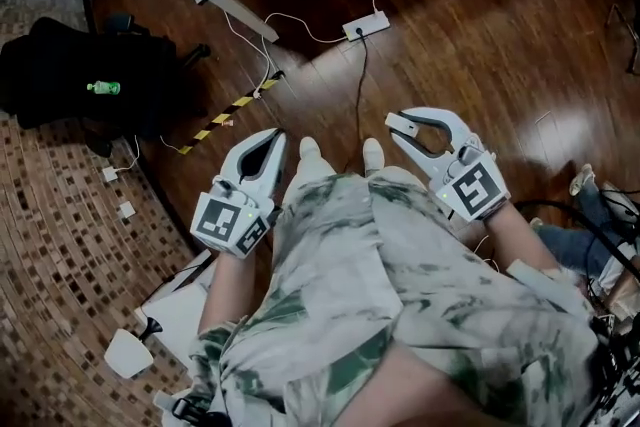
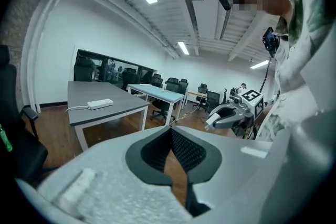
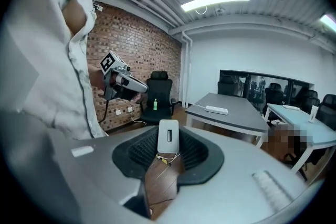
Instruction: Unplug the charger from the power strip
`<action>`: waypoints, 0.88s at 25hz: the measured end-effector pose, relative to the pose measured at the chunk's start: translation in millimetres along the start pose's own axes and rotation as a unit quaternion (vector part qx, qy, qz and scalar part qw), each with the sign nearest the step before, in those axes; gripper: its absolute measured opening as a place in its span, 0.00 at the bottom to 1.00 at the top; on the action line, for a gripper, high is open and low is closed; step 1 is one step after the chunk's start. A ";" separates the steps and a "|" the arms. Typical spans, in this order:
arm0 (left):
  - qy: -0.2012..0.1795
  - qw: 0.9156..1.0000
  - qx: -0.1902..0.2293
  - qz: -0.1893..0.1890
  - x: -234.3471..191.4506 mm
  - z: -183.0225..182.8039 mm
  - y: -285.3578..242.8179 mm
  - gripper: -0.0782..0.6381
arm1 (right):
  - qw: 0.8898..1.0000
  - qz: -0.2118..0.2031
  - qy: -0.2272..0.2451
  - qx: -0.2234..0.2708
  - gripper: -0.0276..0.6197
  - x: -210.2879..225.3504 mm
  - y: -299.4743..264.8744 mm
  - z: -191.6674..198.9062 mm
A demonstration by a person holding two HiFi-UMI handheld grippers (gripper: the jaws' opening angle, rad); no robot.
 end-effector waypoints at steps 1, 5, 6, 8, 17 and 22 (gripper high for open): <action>-0.007 1.000 0.003 0.002 3.7 -0.8 3.1 0.11 | 1.000 0.003 -0.002 0.005 0.21 -5.2 3.6 -1.8; -0.040 0.999 0.019 0.022 17.5 -7.5 10.5 0.11 | 1.000 0.019 0.011 0.010 0.21 -23.1 17.8 -16.2; -0.044 0.998 0.025 0.028 20.9 -7.9 13.5 0.11 | 1.000 0.022 0.018 0.010 0.21 -27.5 20.2 -20.9; -0.053 0.997 0.034 0.038 26.0 -7.1 22.1 0.11 | 0.999 0.027 0.029 0.010 0.21 -36.9 22.2 -30.3; -0.037 0.996 0.069 0.038 8.8 17.0 104.5 0.11 | 0.999 0.001 0.050 0.012 0.21 -113.4 -22.1 -80.0; -0.045 0.995 0.072 0.054 0.4 28.9 141.2 0.11 | 0.998 -0.007 0.058 0.021 0.21 -154.4 -47.8 -106.5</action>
Point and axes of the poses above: the fingertips, and each gripper's own axes: y backward along the fingers, x to its right, z out of its underside, the point moved 7 cm from there along y, backward along the fingers, and after that the axes turned 7 degrees about y, right-handed, at the moved point
